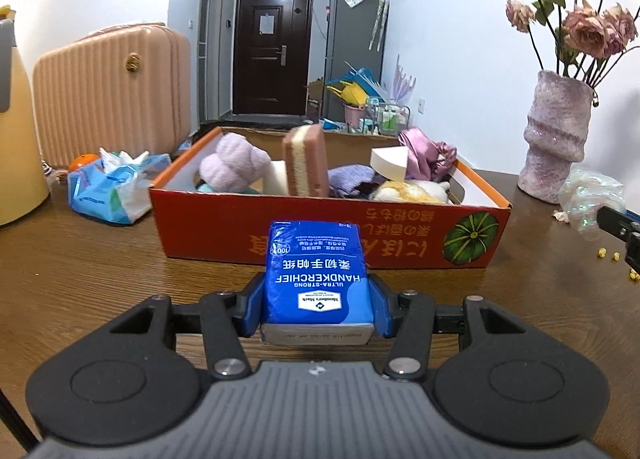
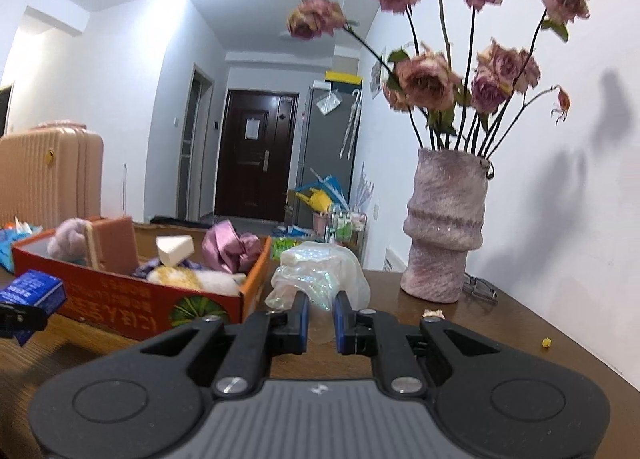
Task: Organize soft objects
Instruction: 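Lift and carry the handkerchief pack and plastic bag over the box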
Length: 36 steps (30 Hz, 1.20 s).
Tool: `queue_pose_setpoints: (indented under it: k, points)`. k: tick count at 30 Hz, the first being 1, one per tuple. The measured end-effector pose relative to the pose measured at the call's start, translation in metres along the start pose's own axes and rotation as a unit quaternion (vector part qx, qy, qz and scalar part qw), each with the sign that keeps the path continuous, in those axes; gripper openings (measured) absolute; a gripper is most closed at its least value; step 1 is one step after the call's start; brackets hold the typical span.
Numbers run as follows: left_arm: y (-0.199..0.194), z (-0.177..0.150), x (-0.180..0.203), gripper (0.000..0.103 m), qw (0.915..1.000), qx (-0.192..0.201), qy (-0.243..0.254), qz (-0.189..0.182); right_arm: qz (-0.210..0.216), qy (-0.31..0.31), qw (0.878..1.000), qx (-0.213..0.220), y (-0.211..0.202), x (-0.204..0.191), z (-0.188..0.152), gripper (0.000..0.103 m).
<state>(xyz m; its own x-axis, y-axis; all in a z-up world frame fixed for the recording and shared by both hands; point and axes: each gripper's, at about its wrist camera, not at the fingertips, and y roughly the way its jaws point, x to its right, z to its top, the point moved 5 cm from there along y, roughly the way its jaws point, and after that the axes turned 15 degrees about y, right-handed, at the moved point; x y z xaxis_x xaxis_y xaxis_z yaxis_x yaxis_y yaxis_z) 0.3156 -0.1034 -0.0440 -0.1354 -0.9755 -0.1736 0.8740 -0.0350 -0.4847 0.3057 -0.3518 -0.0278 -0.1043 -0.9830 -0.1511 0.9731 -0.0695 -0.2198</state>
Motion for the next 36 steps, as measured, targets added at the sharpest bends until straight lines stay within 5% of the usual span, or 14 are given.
queue_pose_setpoints:
  k: [16,36]
  points:
    - [-0.022,0.005,-0.025,0.053,0.9987,0.039,-0.012,0.031,0.032,-0.003,0.998,0.048,-0.040,-0.050,0.000,0.012]
    - [0.002,0.034,-0.039,0.053,0.9935,0.088,0.005,0.072,0.033,-0.025,0.996,0.075,-0.015,-0.102,-0.003,0.012]
